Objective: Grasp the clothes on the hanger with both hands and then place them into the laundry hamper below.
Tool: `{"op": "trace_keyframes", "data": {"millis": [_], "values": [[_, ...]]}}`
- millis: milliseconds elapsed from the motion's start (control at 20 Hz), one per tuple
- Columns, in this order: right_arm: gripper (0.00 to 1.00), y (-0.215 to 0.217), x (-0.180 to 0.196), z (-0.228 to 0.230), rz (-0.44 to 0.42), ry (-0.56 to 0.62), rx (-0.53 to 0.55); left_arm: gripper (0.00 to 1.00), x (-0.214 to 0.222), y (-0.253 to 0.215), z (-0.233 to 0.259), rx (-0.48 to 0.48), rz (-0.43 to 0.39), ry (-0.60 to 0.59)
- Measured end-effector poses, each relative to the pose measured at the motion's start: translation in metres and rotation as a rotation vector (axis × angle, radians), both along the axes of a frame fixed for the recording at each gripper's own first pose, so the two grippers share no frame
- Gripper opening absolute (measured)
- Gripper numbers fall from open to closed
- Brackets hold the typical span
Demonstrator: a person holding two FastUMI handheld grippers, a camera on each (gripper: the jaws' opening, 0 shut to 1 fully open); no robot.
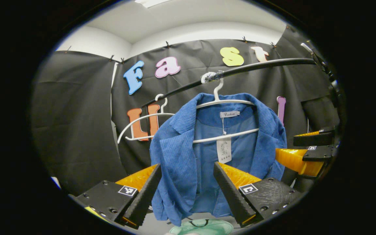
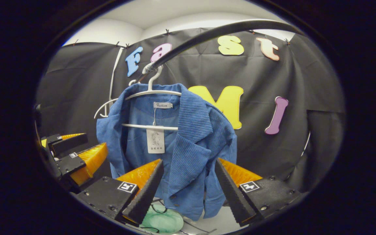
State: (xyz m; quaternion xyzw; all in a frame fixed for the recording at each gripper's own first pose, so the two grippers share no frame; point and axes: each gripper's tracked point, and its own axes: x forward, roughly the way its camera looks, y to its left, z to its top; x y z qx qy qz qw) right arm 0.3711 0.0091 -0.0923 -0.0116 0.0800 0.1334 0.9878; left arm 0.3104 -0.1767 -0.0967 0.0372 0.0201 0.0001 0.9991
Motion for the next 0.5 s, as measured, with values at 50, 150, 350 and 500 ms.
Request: {"op": "trace_keyframes", "data": {"millis": [50,150,350,500], "values": [[0.98,0.005,0.008,-0.002,0.007,-0.005,-0.001,0.98,0.007,-0.002,-0.002,0.006,0.001,0.005],[0.94,0.013,0.024,-0.009,0.014,0.008,-0.017,0.98,0.022,-0.006,-0.007,0.018,0.001,0.006],[0.93,0.024,0.052,-0.012,-0.003,0.011,0.006,0.98,0.051,-0.001,-0.014,0.020,0.036,0.019],[0.90,0.026,0.068,-0.015,-0.034,0.006,0.002,0.98,0.067,0.001,-0.018,0.010,0.041,0.017]]}}
